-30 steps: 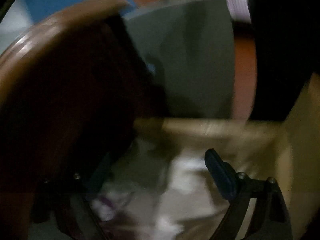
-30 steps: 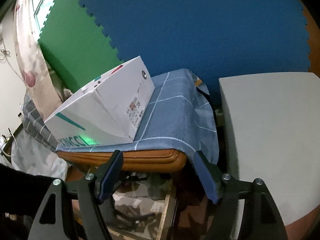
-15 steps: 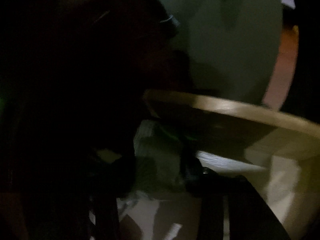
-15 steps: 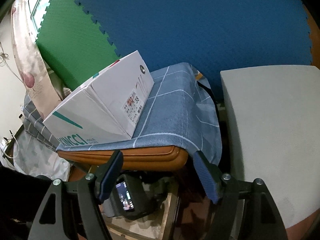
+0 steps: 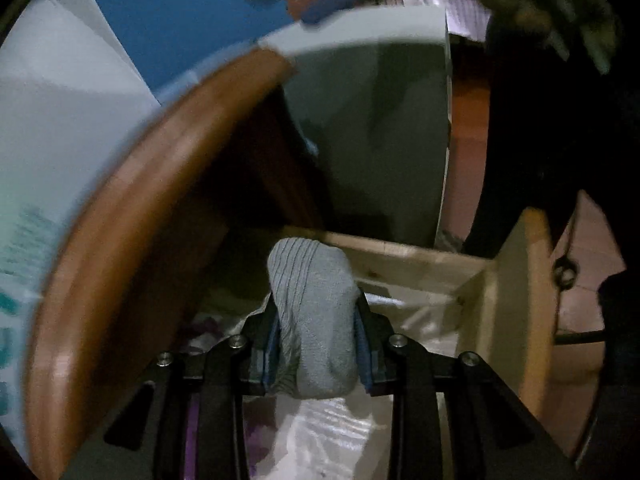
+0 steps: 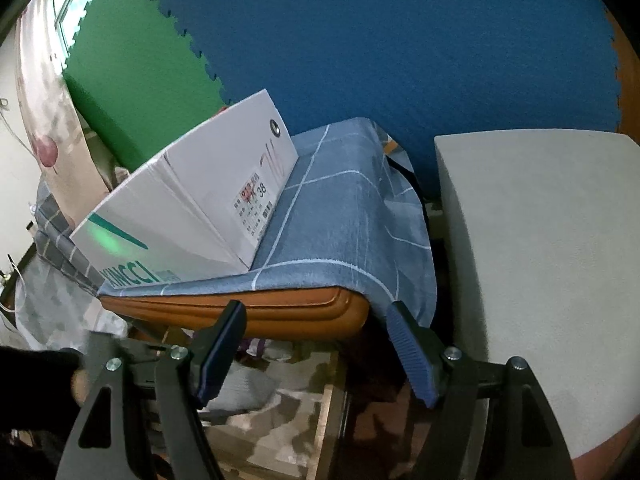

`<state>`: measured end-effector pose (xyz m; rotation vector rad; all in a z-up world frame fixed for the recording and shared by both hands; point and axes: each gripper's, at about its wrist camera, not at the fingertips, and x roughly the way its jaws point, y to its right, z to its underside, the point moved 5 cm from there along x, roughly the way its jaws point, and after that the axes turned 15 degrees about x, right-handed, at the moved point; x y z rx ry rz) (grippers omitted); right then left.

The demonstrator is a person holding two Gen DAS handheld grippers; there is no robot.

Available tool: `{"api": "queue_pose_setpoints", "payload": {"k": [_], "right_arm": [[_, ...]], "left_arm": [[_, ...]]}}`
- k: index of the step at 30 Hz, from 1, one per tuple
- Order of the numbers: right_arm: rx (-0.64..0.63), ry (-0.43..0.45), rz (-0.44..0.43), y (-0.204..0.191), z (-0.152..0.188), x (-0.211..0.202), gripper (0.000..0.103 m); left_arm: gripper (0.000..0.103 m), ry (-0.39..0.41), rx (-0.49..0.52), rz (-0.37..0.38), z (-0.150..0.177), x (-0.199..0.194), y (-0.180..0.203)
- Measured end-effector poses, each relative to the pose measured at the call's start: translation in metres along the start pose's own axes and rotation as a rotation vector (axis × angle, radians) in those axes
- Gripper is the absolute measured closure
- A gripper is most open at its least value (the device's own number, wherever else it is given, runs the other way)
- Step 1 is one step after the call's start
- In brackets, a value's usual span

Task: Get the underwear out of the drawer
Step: 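Grasp the grey underwear with the left gripper, then lift the grey underwear up over the white box with the left gripper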

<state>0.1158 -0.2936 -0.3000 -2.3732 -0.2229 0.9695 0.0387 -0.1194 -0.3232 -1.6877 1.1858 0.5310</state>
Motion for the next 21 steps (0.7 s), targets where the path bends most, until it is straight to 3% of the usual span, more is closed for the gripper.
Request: {"api": "queue_pose_setpoints", "payload": {"k": [9, 15, 21], "right_arm": [[-0.055, -0.025, 0.056, -0.006, 0.005, 0.011, 0.028], [-0.120, -0.034, 0.078, -0.015, 0.012, 0.013, 0.028], [-0.162, -0.045, 0.101, -0.018, 0.017, 0.015, 0.028]], "left_arm": [[0.075, 0.077, -0.097, -0.167, -0.006, -0.118, 0.002], [0.074, 0.157, -0.212, -0.331, -0.023, -0.212, -0.041], [0.074, 0.201, -0.358, -0.493, -0.025, -0.287, -0.124]]}}
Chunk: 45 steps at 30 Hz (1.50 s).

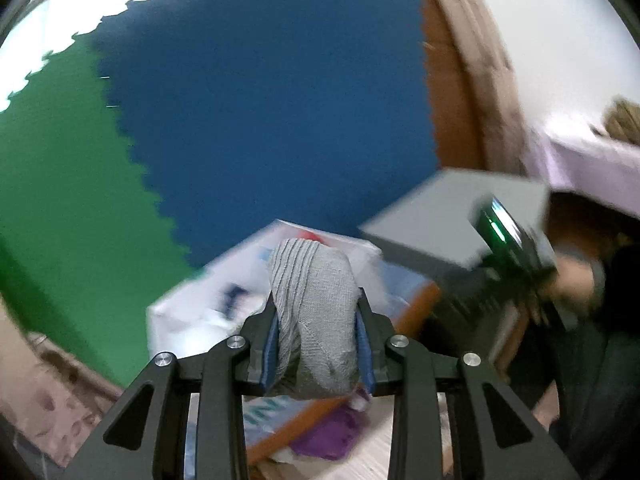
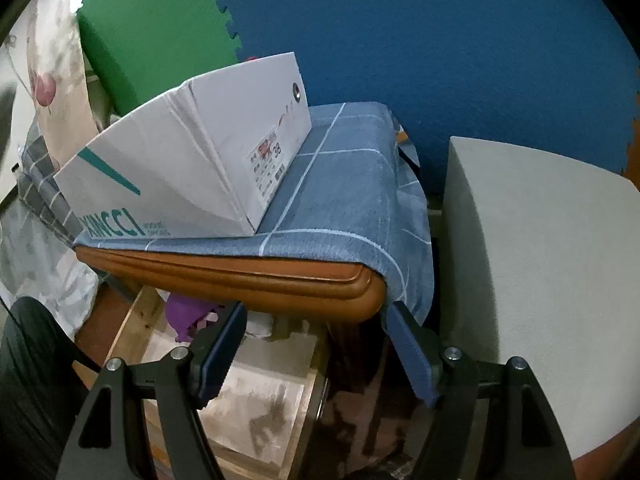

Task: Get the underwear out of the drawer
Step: 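Lift the grey underwear up over the white box with the left gripper, then lower the grey underwear into the box and open the left gripper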

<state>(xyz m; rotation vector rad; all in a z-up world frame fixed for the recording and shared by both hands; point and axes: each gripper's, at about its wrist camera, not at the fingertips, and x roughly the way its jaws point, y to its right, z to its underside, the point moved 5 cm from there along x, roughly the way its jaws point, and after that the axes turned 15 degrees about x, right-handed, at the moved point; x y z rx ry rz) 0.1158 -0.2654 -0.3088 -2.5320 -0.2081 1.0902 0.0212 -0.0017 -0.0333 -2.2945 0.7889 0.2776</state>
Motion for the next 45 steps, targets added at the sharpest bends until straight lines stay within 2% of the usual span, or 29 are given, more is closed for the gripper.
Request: {"api": "queue_pose_setpoints", "payload": {"k": [1, 6, 9, 13, 16, 20, 25, 36, 43, 45], "right_arm": [[-0.005, 0.000, 0.002, -0.001, 0.001, 0.000, 0.028], [-0.032, 0.003, 0.011, -0.004, 0.004, -0.003, 0.028], [-0.046, 0.001, 0.014, -0.006, 0.006, -0.003, 0.028], [-0.067, -0.006, 0.017, -0.009, 0.008, -0.003, 0.028], [-0.079, -0.009, 0.015, -0.012, 0.009, -0.002, 0.028], [-0.085, -0.017, 0.008, -0.014, 0.009, 0.000, 0.028], [-0.088, -0.024, -0.008, -0.016, 0.010, 0.002, 0.028], [-0.086, -0.002, 0.005, -0.018, 0.009, 0.000, 0.028], [-0.057, 0.010, 0.021, -0.011, 0.006, -0.001, 0.028], [-0.062, 0.007, 0.023, -0.012, 0.007, -0.001, 0.028]], "left_arm": [[0.074, 0.002, -0.029, -0.021, 0.009, 0.017, -0.014], [0.071, -0.017, -0.262, -0.112, -0.008, 0.033, -0.104], [0.071, -0.034, -0.388, -0.150, 0.000, 0.050, -0.143], [0.070, -0.108, -0.650, -0.115, 0.014, 0.094, -0.189], [0.070, -0.194, -0.816, -0.081, 0.040, 0.145, -0.197], [0.070, -0.317, -0.935, -0.046, 0.076, 0.209, -0.191], [0.070, -0.421, -0.959, -0.078, 0.105, 0.258, -0.176], [0.070, -0.594, -0.875, -0.179, 0.134, 0.302, -0.160], [0.066, -0.632, -0.863, -0.195, 0.138, 0.308, -0.161], [0.057, -0.630, -0.859, -0.192, 0.137, 0.309, -0.160]]}}
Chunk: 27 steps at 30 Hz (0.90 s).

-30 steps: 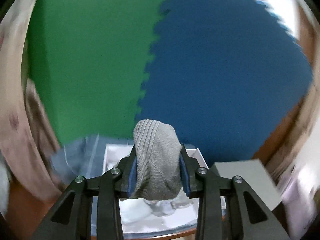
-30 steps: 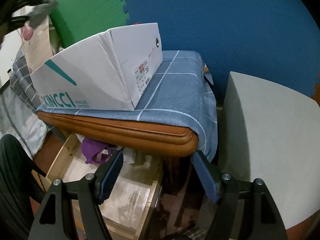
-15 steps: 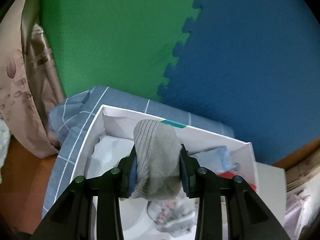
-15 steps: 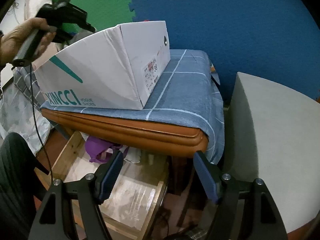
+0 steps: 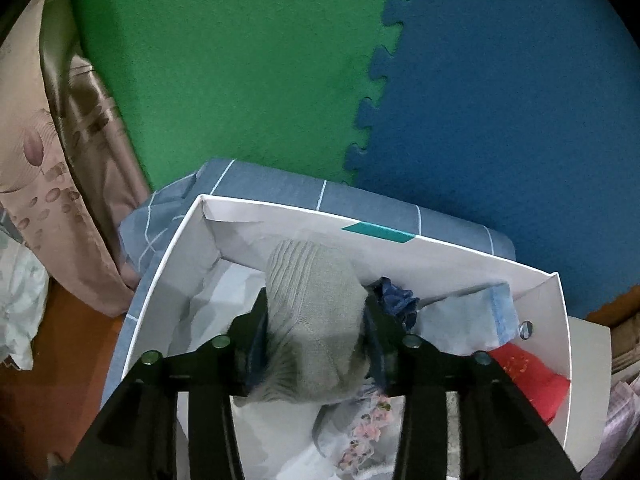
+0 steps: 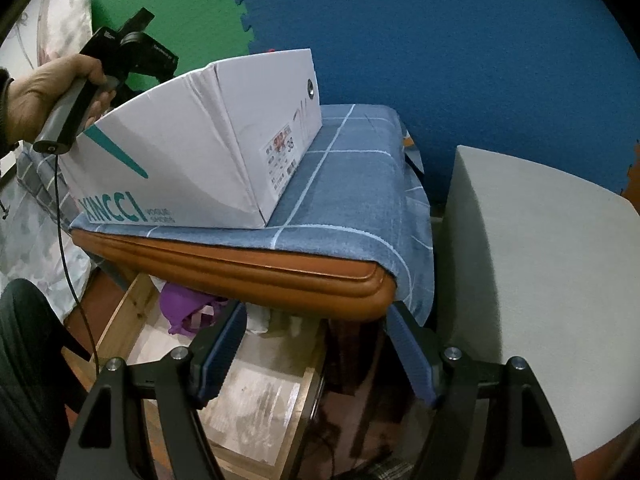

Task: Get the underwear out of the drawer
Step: 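Lower the grey underwear into the box and open the left gripper, then reach the right gripper into the drawer toward the purple underwear while the left gripper withdraws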

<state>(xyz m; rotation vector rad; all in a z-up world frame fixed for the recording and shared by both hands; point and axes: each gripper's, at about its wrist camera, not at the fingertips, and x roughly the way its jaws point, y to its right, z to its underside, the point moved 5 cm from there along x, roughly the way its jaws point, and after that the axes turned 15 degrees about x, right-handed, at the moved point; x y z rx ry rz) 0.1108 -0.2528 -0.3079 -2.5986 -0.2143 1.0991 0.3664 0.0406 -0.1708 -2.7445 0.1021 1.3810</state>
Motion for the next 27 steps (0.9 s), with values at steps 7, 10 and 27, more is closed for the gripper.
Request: {"api": "queue_pose_setpoints", "payload": {"k": [7, 10, 27], "right_arm": [[-0.011, -0.004, 0.005, -0.001, 0.001, 0.001, 0.028], [-0.016, -0.005, 0.005, -0.001, 0.001, 0.001, 0.028], [-0.512, -0.140, -0.119, -0.105, 0.070, 0.019, 0.028]], "left_arm": [[0.033, 0.029, 0.006, -0.018, -0.001, -0.008, -0.001], [0.033, 0.031, 0.003, 0.003, -0.001, -0.012, -0.001], [0.001, 0.709, 0.378, 0.042, 0.160, -0.220, -0.059]]}}
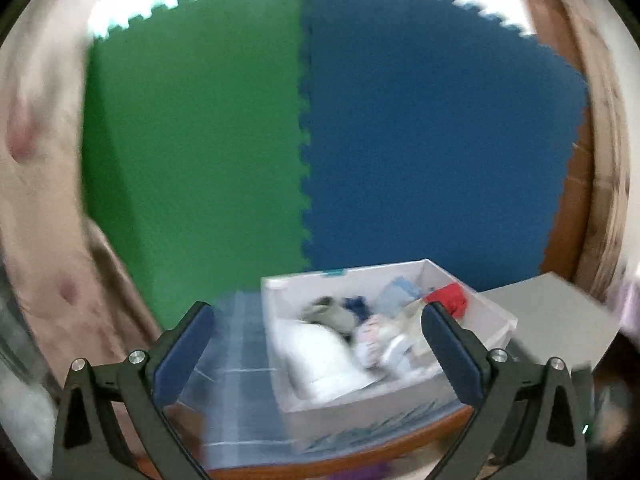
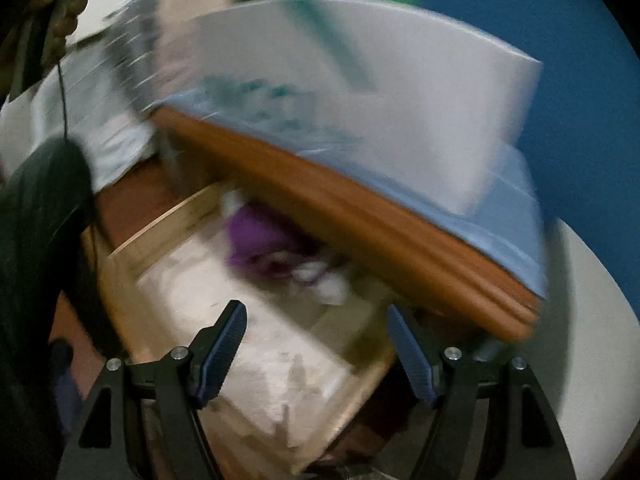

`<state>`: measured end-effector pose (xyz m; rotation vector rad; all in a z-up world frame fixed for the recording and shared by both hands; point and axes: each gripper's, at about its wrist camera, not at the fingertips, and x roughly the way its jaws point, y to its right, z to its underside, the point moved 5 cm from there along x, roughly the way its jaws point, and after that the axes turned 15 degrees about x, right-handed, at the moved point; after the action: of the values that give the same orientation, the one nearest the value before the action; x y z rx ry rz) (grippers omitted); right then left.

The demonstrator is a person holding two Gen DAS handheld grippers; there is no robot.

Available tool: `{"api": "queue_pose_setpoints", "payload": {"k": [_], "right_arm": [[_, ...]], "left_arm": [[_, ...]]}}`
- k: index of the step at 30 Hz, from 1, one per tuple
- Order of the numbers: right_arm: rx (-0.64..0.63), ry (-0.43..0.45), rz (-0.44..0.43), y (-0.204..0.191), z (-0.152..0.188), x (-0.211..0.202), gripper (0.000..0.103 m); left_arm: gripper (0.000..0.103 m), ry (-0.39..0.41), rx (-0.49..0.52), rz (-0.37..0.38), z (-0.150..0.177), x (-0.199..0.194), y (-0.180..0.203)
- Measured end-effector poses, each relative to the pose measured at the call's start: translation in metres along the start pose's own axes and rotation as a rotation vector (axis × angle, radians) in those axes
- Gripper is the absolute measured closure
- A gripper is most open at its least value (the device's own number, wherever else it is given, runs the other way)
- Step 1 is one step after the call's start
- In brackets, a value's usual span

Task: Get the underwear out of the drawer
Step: 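Reach the right gripper into the drawer toward the purple underwear while the left gripper withdraws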

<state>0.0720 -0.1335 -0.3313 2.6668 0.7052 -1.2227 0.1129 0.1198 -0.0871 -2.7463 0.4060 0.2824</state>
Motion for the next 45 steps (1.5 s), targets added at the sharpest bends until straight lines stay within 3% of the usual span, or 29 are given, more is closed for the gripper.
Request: {"api": "queue_pose_setpoints", "payload": {"k": [5, 10, 13, 15, 19, 23, 25, 31, 32, 33, 34, 37, 45], "right_arm": [[-0.224, -0.072, 0.008, -0.054, 0.004, 0.040, 0.028], [-0.536, -0.080, 0.133, -0.096, 0.004, 0.097, 0.028], [-0.737, -0.076, 0.207, -0.113, 0.016, 0.130, 0.028], [-0.849, -0.071, 0.247, -0.119, 0.026, 0.152, 0.028], [-0.932, -0.059, 0.315, -0.121, 0.028, 0.182, 0.029], [-0.936, -0.047, 0.364, -0.116, 0.022, 0.206, 0.030], [-1.007, 0.002, 0.363, -0.126, 0.025, 0.213, 0.024], [-1.229, 0.080, 0.515, -0.131, 0.037, 0.244, 0.021], [-1.234, 0.076, 0.496, -0.132, 0.039, 0.244, 0.029], [-1.184, 0.009, 0.439, -0.131, 0.037, 0.243, 0.055], [-1.137, -0.011, 0.435, -0.131, 0.032, 0.241, 0.061], [-1.055, -0.049, 0.389, -0.130, 0.026, 0.224, 0.069], [-0.806, -0.034, 0.298, -0.121, 0.003, 0.126, 0.070]], "left_arm": [[0.000, 0.032, 0.054, -0.173, 0.069, -0.062, -0.024], [0.001, -0.029, -0.044, -0.258, 0.124, -0.068, -0.049], [0.001, -0.058, -0.092, -0.266, 0.139, -0.064, -0.057], [0.001, -0.029, -0.126, -0.249, 0.139, -0.064, -0.063], [0.001, -0.020, -0.152, -0.224, 0.148, -0.064, -0.066], [0.001, -0.027, -0.172, -0.216, 0.152, -0.060, -0.069], [0.001, -0.031, -0.197, -0.211, 0.155, -0.058, -0.072], [0.001, -0.040, -0.234, -0.210, 0.158, -0.056, -0.076], [0.001, -0.039, -0.237, -0.211, 0.158, -0.056, -0.076], [0.001, -0.037, -0.238, -0.212, 0.158, -0.056, -0.076], [0.001, -0.037, -0.236, -0.211, 0.157, -0.056, -0.076], [0.001, -0.038, -0.220, -0.209, 0.156, -0.057, -0.074], [0.001, -0.039, -0.212, -0.217, 0.152, -0.055, -0.069]]}}
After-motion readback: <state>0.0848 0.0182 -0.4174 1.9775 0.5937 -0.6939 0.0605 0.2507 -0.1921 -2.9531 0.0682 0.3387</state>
